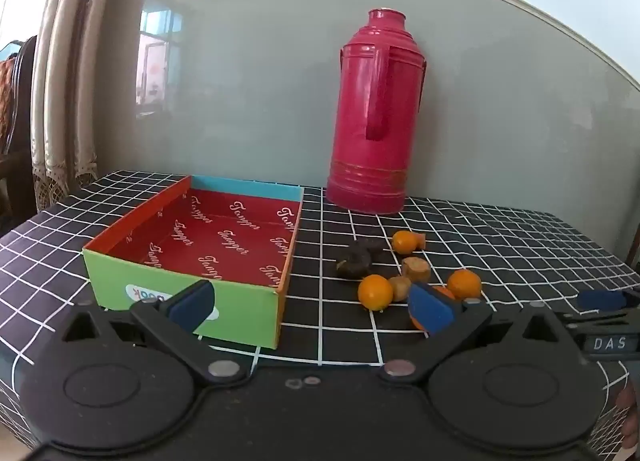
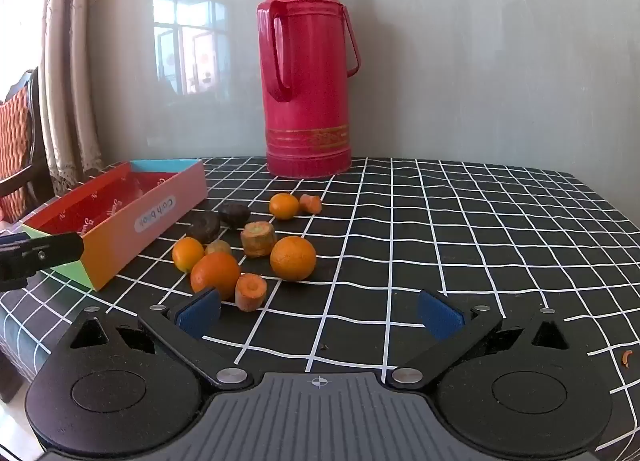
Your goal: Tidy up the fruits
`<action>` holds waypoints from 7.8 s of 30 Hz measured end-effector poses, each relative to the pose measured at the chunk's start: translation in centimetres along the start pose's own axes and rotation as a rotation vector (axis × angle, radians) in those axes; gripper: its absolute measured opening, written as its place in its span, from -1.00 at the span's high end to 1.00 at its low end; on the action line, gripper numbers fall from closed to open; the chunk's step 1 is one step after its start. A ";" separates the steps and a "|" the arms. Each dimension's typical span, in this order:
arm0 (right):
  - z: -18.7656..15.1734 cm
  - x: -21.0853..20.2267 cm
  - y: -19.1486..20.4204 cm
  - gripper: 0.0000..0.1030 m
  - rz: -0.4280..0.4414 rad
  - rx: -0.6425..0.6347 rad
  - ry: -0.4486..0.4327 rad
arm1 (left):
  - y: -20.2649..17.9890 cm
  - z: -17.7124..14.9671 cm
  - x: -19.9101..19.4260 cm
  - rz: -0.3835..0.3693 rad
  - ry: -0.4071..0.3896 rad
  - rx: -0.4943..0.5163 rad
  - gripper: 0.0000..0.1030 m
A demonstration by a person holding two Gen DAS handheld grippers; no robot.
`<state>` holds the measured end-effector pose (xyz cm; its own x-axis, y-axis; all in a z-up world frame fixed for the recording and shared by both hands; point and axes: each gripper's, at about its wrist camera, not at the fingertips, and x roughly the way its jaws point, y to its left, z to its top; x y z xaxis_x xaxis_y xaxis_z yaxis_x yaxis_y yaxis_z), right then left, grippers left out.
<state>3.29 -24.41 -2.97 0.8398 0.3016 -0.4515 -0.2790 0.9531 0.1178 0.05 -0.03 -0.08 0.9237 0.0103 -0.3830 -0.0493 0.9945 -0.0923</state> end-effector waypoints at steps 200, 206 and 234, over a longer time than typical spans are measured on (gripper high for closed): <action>0.6 7.4 3.7 0.58 -0.017 -0.097 0.130 | 7.2 1.8 1.3 0.255 0.029 -0.071 -0.88; 0.9 6.0 5.4 0.58 0.013 -0.138 0.029 | 8.1 1.8 0.9 0.264 0.022 -0.079 -0.88; 3.1 5.4 14.9 -1.00 0.224 -0.082 -0.294 | 13.6 1.1 -1.9 0.336 0.025 -0.129 -0.88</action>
<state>5.12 -8.47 -0.90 0.8484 0.5084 -0.1478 -0.4971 0.8610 0.1082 -1.95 13.55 0.45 0.8382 0.3308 -0.4336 -0.3981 0.9145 -0.0720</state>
